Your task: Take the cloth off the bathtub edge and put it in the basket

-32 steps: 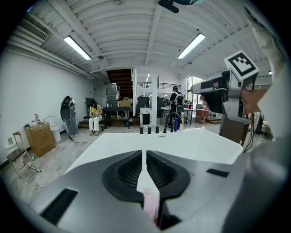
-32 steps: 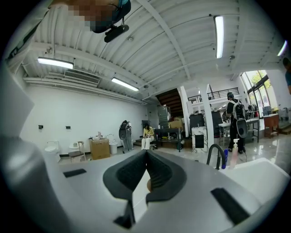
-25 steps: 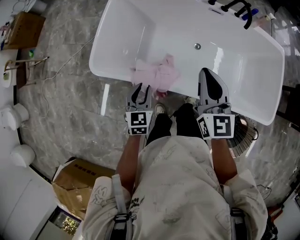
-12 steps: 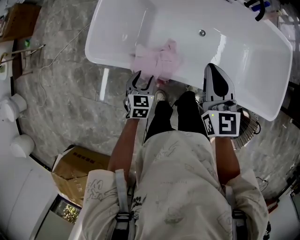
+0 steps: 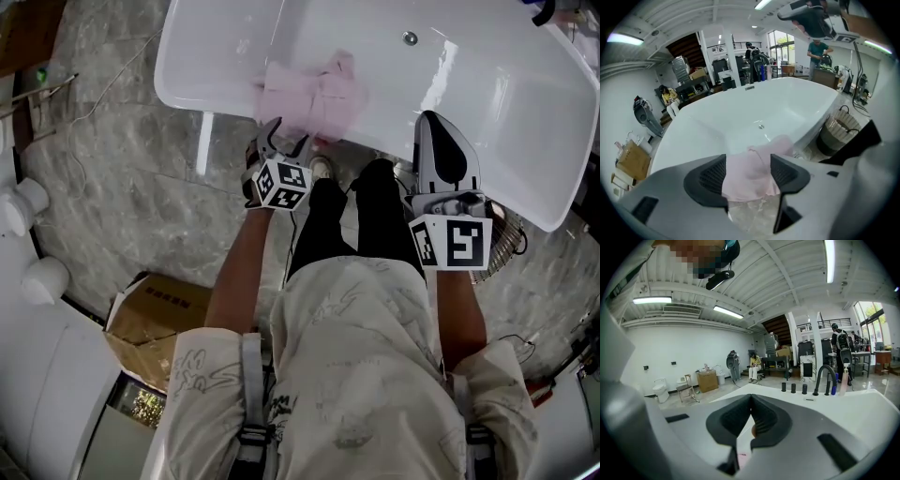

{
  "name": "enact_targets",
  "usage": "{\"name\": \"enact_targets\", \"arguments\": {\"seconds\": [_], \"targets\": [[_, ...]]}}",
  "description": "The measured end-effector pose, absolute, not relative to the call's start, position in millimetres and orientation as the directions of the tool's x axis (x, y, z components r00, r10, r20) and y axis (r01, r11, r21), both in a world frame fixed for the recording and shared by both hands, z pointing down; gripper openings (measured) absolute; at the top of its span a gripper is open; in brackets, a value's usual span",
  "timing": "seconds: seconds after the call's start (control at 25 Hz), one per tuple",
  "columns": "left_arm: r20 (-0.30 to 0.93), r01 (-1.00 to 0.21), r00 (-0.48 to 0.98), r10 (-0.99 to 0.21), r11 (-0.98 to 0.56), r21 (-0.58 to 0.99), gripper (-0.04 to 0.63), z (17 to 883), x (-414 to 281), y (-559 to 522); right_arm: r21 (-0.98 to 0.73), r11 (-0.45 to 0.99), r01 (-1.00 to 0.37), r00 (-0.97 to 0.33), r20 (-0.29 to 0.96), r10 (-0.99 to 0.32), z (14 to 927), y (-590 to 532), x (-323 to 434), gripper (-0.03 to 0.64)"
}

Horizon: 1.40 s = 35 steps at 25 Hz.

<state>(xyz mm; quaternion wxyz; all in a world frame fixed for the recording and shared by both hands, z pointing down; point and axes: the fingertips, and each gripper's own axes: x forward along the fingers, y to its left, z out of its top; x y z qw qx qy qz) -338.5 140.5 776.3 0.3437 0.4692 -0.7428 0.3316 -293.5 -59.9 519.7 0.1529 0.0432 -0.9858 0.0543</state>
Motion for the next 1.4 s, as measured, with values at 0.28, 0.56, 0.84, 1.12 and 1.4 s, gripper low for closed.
{"name": "enact_targets", "arguments": {"seconds": [0.28,0.56,0.84,1.12,1.4], "targets": [[0.858,-0.958,-0.285,-0.427,0.147,-0.245,0.323,813,-340,133,-0.101,0.988,-0.12,-0.929,0.363,-0.076,549,-65,-281,-0.011],[0.883,-0.96,-0.244,-0.402,-0.03,-0.279,0.352,836,-339,122,-0.104,0.987,-0.124,-0.92,0.384,-0.075,562,-68,-275,-0.011],[0.909,-0.963,-0.179,-0.377,-0.124,-0.241,0.354,851,-337,117,-0.102,0.985,-0.135,-0.915,0.395,-0.085,568,-75,-272,-0.011],[0.924,-0.965,-0.153,-0.351,-0.147,-0.215,0.353,860,-337,116,-0.107,0.984,-0.139,-0.911,0.403,-0.085,573,-76,-269,-0.011],[0.938,-0.958,-0.14,-0.316,-0.197,-0.209,0.298,856,-337,119,-0.115,0.984,-0.14,-0.914,0.396,-0.084,570,-71,-269,-0.011]]}}
